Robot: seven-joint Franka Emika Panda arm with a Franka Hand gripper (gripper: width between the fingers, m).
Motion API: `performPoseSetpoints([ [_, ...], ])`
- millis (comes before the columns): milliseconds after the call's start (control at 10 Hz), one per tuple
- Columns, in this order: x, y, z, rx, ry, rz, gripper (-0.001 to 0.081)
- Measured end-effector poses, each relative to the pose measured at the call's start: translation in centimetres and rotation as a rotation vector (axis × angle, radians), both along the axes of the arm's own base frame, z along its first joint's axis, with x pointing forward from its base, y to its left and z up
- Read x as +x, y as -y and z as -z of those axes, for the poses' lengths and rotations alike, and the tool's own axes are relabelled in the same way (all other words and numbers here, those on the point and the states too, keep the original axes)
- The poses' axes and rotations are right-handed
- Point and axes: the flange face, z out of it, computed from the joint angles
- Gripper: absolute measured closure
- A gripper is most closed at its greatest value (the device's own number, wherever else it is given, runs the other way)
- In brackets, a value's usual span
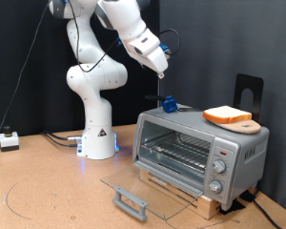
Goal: Make a piece of toast with the oven
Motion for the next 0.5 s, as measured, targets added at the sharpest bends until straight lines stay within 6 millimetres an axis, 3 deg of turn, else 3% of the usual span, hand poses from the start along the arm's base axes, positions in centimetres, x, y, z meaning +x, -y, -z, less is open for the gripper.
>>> performPoseSetpoints([
  [200, 0.2, -0.4, 0.1, -0.016, 0.087, 0.022, -0.0004],
  [500, -2.0, -2.1, -0.2, -0.022, 0.163, -0.003, -0.0004],
])
